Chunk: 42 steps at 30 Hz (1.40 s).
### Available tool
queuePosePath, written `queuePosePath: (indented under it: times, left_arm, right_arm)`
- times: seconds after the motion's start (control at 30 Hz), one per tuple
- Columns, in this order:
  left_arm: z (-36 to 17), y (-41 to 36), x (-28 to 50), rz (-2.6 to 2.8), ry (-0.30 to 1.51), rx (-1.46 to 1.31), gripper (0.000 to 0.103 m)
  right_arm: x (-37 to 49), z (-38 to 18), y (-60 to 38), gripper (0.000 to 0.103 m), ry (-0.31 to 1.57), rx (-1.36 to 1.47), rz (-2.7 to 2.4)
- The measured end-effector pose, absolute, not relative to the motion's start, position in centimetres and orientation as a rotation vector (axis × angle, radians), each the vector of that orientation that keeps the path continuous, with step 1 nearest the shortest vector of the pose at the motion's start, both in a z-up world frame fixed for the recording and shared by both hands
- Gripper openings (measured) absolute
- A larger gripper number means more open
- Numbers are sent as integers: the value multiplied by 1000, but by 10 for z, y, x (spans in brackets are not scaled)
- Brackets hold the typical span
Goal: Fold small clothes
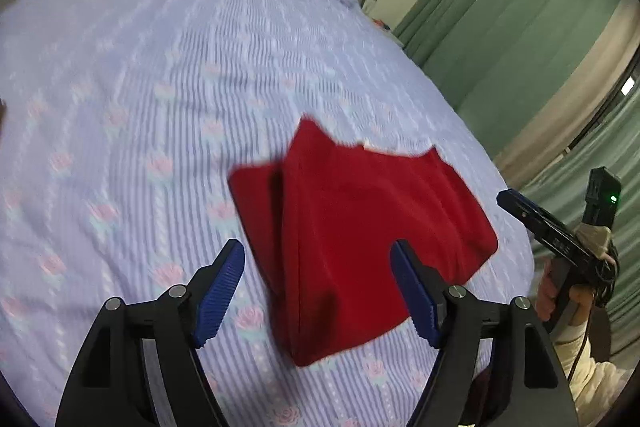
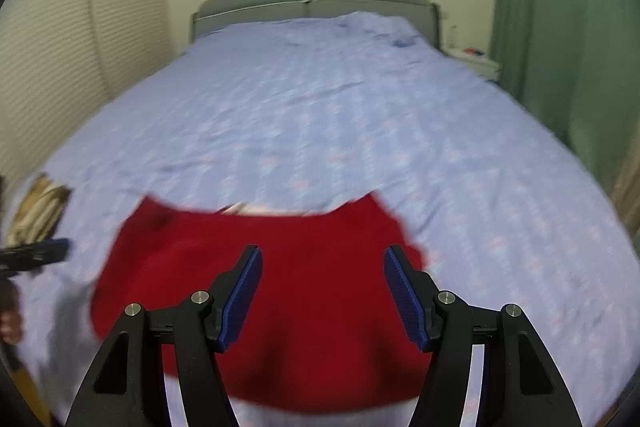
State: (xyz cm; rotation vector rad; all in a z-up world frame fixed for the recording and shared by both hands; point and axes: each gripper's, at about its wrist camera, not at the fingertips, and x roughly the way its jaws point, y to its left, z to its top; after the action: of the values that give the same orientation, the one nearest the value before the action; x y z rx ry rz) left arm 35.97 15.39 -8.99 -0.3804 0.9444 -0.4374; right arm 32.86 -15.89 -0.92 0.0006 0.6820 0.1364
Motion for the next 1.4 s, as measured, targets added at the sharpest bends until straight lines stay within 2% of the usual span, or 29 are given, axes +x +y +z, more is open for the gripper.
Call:
queuePosePath:
  times: [0.27,0.53,0.73,0.8,0.93,0.97,1.03,1.17,1.4]
  left_arm:
    - [-158,157,373,-449,1042,-608,75]
    - [-171,141,376,-557,1011,-531,75]
    - [-179,141,401,-616,1000,-650,75]
    - [-177,142,402,-650,996,-675,73]
    - [-178,134,397,-695,1023,-691,47]
    - [-178,134,396,-690,1022,-696,45]
    - [-177,141,393,-677,1027,-767,32]
    - [-154,144,382,-643,990,-769,27]
    - [-90,114,366,-602,923,-569,27]
  right_arm:
    - [305,-42,-116,63,700,29,230]
    - [304,-60,-120,63,728,113,249]
    - [311,-66,-114,62,729,121,268]
    - [314,-67,-114,59,731,132,278]
    - [315,-67,-110,43,725,139,288]
    - [315,-67,-109,37,721,138,294]
    - [314,-68,-105,29,716,123,309]
    - [321,-74,-100,18,738,99,304]
    - [343,-98,-108,9,815,168,273]
